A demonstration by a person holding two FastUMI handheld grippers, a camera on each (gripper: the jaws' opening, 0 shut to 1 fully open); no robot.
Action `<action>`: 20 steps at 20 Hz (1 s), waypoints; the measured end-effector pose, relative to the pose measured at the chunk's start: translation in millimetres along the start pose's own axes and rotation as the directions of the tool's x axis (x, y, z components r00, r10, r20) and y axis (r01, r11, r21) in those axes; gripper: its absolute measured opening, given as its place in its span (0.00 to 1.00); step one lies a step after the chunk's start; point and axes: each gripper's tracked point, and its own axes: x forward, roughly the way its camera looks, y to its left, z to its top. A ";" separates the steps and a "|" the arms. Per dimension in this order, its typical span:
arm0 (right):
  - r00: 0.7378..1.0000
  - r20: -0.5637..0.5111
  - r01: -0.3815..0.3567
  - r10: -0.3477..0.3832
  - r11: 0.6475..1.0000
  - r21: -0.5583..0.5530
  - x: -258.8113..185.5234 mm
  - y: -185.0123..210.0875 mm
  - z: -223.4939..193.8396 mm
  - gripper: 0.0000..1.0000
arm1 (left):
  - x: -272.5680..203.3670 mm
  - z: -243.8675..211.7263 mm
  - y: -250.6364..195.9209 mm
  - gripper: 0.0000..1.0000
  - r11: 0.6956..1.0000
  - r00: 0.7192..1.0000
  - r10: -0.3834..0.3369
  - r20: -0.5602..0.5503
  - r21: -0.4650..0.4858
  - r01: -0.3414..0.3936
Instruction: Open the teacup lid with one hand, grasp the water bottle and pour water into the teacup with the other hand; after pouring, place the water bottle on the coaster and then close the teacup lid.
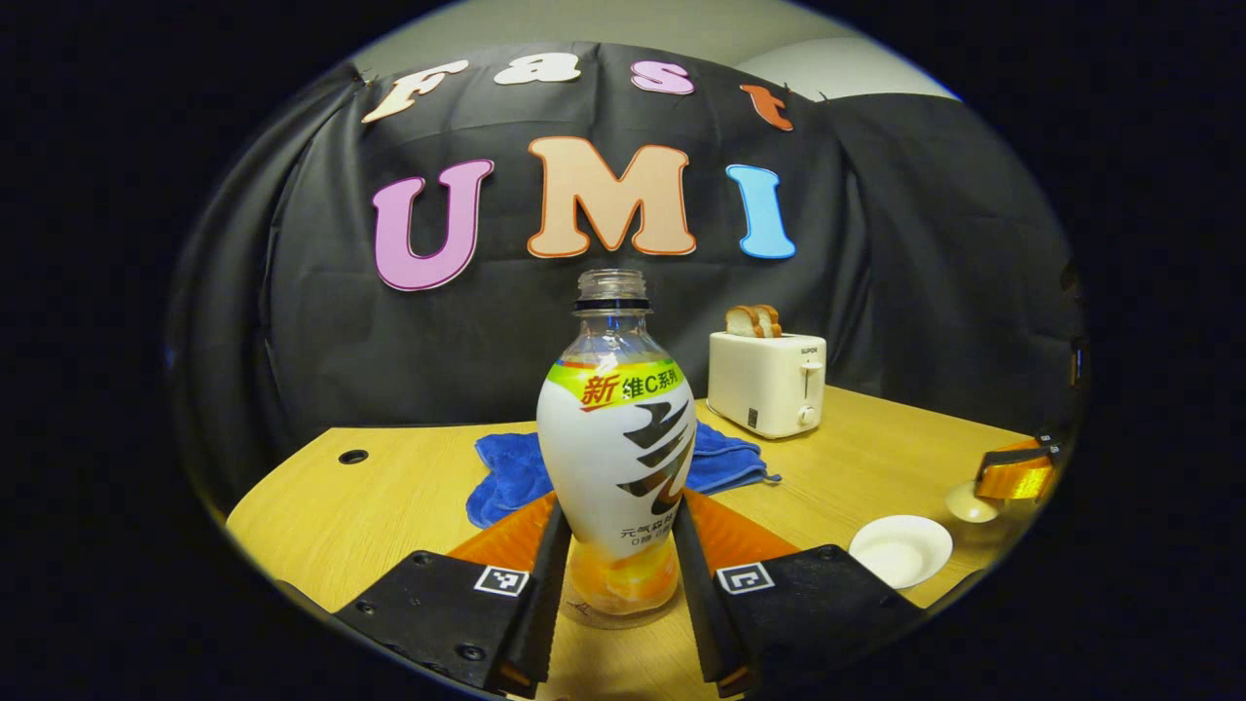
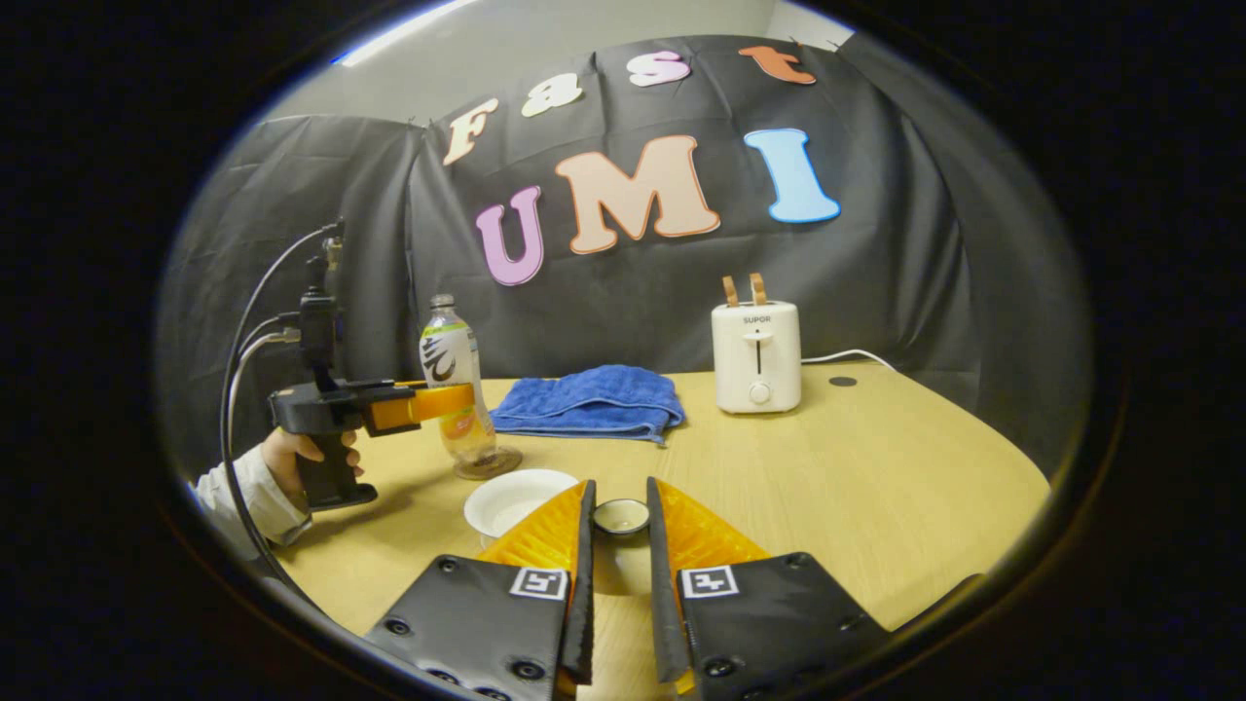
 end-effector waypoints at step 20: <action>1.000 0.002 -0.012 0.012 1.000 -0.012 0.7 9.2 0.5 0.27 | 3.7 -14.5 4.9 0.76 1.000 1.000 0.018 -0.024 -0.024 -0.018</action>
